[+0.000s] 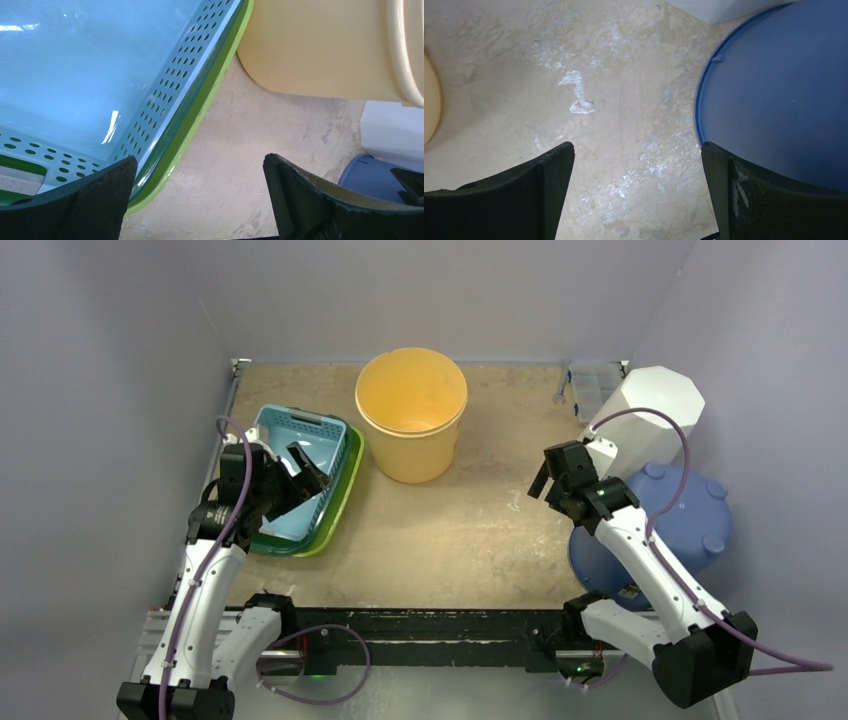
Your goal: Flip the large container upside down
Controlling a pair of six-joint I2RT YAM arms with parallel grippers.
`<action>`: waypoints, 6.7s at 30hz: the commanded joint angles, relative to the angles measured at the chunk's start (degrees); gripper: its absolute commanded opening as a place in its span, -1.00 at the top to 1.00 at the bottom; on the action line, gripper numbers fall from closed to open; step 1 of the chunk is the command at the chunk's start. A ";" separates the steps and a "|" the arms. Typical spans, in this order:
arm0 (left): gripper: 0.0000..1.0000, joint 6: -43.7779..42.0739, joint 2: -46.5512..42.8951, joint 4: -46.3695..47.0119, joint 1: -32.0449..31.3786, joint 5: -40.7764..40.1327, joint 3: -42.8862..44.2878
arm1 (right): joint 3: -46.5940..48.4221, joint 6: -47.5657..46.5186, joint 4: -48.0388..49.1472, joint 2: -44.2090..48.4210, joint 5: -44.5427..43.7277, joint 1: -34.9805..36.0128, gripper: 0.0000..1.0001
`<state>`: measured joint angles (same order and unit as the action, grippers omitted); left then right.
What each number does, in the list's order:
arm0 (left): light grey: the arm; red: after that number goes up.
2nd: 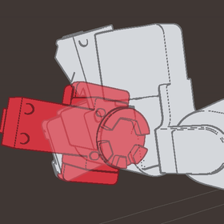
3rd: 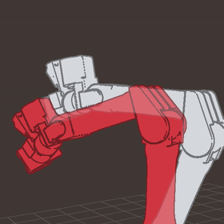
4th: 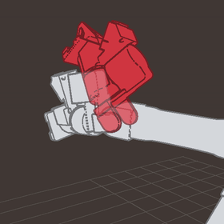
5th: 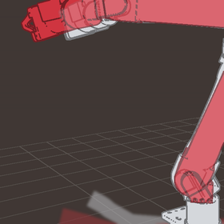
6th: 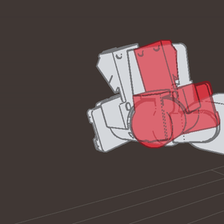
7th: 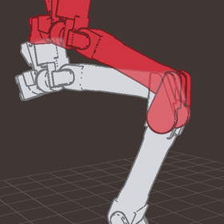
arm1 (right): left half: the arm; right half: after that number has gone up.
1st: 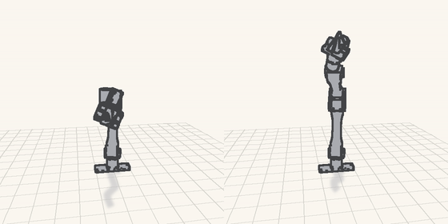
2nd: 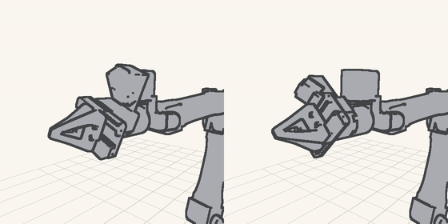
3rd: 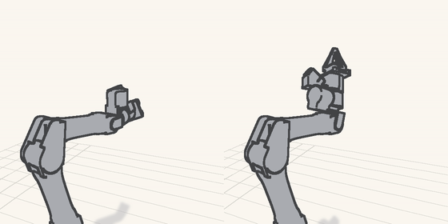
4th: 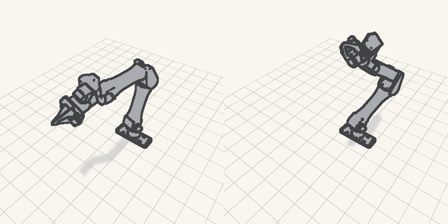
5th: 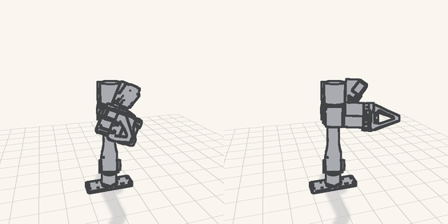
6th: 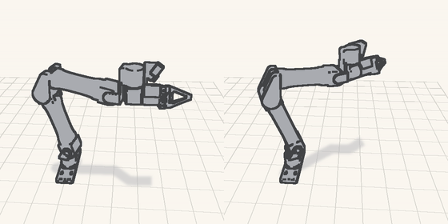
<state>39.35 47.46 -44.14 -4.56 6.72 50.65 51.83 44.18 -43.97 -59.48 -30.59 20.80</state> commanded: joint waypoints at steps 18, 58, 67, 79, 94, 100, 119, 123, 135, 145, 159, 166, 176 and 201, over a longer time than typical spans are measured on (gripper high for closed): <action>-0.92 -1.16 -0.18 7.20 0.29 10.55 -2.96 | 13.54 -6.06 26.76 -3.19 41.31 -0.23 -0.96; -0.91 -0.49 0.76 9.52 0.22 13.24 -3.64 | 5.89 4.19 -11.43 6.94 -2.41 1.00 -0.98; -0.90 -0.81 -0.46 8.03 0.25 12.37 -3.54 | 6.47 3.56 -10.25 4.50 -6.29 0.82 -0.98; -0.90 -1.53 0.54 8.20 0.26 12.58 -2.90 | 6.29 -7.99 19.25 9.56 29.05 0.92 -0.97; -0.90 -0.45 -0.74 7.90 0.23 12.46 -2.96 | 20.43 2.27 39.40 -15.02 43.55 0.91 -0.96; -0.90 -0.68 -1.23 7.05 0.24 11.79 -2.76 | 22.14 5.29 40.31 -21.86 48.66 0.91 -0.86; -0.90 0.78 -0.77 8.57 0.22 12.77 -1.82 | 23.76 4.21 43.21 -30.58 53.15 0.87 -0.15; -0.90 0.44 -1.21 8.13 0.23 12.79 -1.80 | 22.29 4.42 43.79 -29.60 52.44 0.85 0.12; -0.90 0.40 -1.33 7.51 0.25 13.14 2.60 | 19.85 -0.26 40.23 -24.95 49.32 0.82 0.80; -0.91 3.86 -2.45 13.24 0.23 19.95 4.24 | 18.49 -6.69 33.23 -16.90 41.27 0.84 0.89; -0.80 6.39 2.67 19.16 -10.80 13.50 4.47 | 18.30 -13.59 21.98 -8.28 37.27 0.91 0.89; -0.64 10.47 3.26 26.04 -18.02 7.97 1.01 | 18.88 -15.54 20.03 -7.16 39.13 1.00 0.89; -0.47 9.26 5.76 26.69 -18.32 7.77 -1.03 | 17.95 -17.68 20.45 -5.65 43.18 1.14 0.88; 1.00 6.27 6.35 22.96 -20.84 5.63 -3.24 | 21.91 -19.49 20.56 -8.75 50.28 1.79 0.41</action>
<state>48.25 54.74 -19.16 -25.10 10.11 47.31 73.19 24.29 -25.30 -68.84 16.45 22.85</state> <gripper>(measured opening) 0.138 0.256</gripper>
